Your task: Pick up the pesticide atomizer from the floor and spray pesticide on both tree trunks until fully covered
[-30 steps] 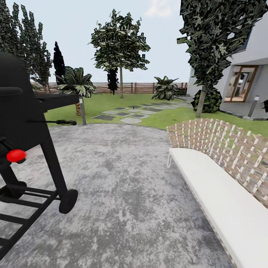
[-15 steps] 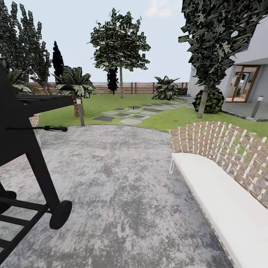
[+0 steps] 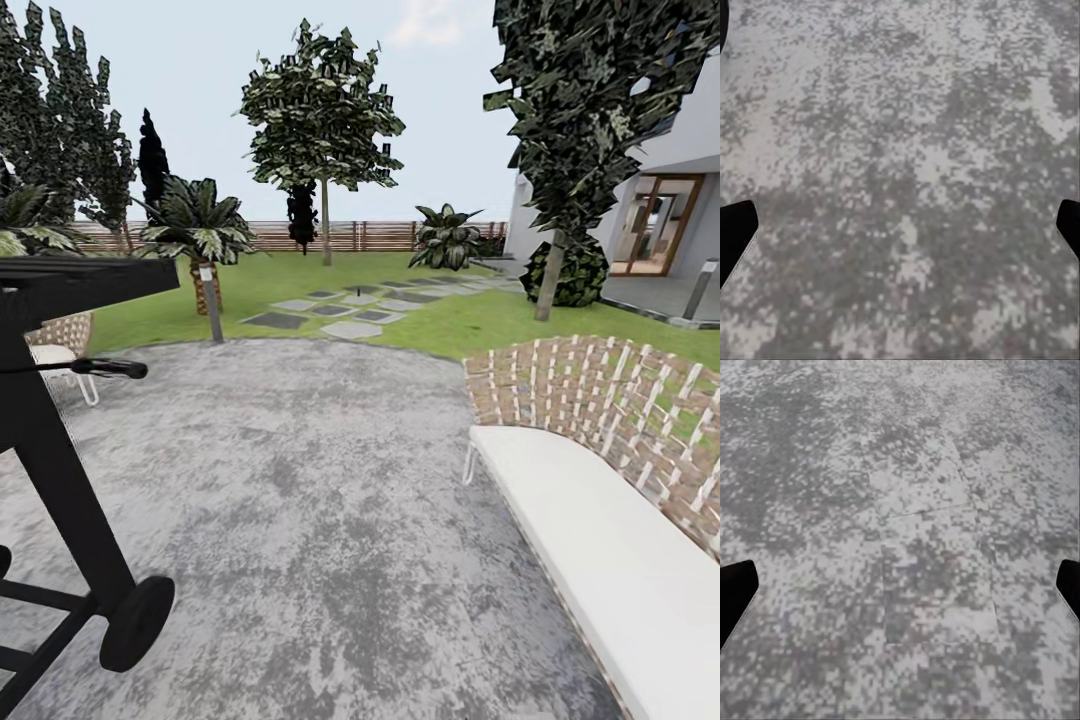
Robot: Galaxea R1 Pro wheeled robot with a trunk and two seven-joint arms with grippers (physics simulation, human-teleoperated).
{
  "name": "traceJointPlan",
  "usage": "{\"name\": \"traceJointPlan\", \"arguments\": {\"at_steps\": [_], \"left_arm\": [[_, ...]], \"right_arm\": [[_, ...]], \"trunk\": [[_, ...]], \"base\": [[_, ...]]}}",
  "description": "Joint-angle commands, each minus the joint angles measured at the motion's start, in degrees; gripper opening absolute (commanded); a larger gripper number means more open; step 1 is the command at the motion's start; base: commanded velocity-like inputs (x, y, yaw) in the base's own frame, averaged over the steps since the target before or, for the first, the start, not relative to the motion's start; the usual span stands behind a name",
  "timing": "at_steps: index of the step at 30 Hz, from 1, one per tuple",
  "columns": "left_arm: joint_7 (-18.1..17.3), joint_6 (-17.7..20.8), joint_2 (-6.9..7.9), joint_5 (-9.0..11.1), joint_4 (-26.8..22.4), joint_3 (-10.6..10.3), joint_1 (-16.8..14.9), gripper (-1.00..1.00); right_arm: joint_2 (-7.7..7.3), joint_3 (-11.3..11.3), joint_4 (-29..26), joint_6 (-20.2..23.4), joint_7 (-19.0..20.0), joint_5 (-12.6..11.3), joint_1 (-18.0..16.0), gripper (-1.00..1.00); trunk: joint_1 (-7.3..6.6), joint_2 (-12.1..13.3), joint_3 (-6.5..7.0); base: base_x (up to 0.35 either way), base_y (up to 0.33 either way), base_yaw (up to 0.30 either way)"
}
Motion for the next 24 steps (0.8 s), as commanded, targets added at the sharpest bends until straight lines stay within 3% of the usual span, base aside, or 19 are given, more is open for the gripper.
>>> {"name": "traceJointPlan", "arguments": {"at_steps": [1,24], "left_arm": [[-0.02,-0.19,-0.02,-0.03,0.05,0.20,-0.03,1.00],[-0.02,-0.19,-0.02,-0.10,0.05,0.20,-0.02,1.00]], "right_arm": [[0.00,0.01,0.04,-0.18,0.01,0.03,-0.03,1.00],[0.00,0.00,0.04,-0.18,0.01,0.03,-0.03,1.00]], "trunk": [[0.02,-0.02,-0.06],[0.02,-0.02,-0.06]], "base": [[0.338,0.000,0.000],[0.339,0.000,0.000]]}}
